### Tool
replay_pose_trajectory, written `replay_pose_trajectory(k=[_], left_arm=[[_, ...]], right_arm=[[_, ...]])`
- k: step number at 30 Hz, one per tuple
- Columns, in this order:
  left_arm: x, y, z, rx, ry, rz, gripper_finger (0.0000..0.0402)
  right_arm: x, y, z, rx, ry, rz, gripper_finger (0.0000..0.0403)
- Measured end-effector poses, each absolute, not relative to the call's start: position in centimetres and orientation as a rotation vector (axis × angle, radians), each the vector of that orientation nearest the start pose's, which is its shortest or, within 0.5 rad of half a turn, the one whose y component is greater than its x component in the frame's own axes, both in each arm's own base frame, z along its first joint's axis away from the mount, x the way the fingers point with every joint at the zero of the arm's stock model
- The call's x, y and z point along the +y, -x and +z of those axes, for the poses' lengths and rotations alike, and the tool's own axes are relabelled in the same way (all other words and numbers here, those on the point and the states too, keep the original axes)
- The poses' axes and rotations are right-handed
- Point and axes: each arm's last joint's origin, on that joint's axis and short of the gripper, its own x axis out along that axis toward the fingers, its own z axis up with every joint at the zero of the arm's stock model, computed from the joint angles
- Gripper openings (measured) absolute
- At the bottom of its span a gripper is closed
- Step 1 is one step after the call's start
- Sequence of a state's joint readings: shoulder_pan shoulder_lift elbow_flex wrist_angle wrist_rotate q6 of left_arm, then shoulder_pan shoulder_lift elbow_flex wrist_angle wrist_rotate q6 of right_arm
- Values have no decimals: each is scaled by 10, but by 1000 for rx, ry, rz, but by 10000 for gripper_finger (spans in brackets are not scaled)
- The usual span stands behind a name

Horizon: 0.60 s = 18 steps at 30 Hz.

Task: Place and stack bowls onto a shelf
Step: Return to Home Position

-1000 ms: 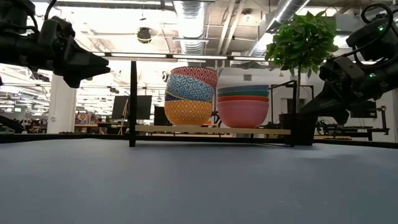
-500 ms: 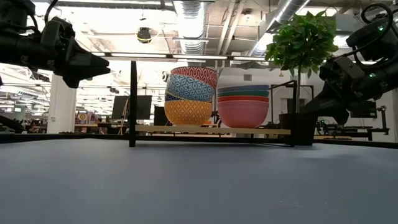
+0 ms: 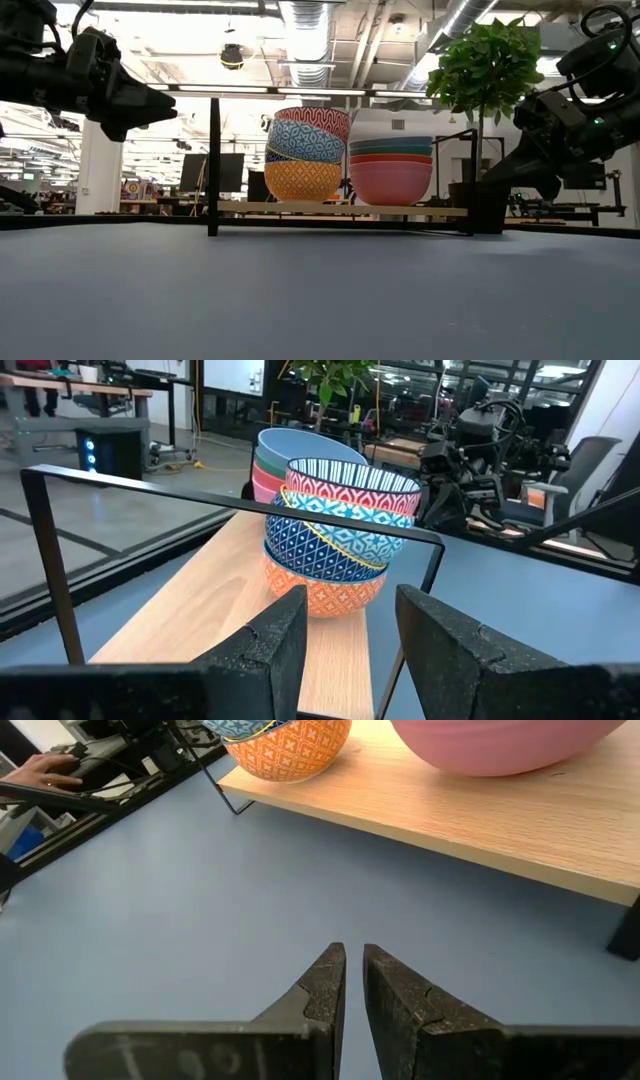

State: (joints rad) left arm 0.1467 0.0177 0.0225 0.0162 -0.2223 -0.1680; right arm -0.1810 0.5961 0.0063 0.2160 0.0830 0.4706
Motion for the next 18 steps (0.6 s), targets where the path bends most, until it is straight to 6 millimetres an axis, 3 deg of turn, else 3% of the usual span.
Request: replay_pose_trajectory(k=[18], left_arm=[[20,-95,172,-51,159,366,139]], right_arm=[[-25,-126,130,306,-481,-344,66]])
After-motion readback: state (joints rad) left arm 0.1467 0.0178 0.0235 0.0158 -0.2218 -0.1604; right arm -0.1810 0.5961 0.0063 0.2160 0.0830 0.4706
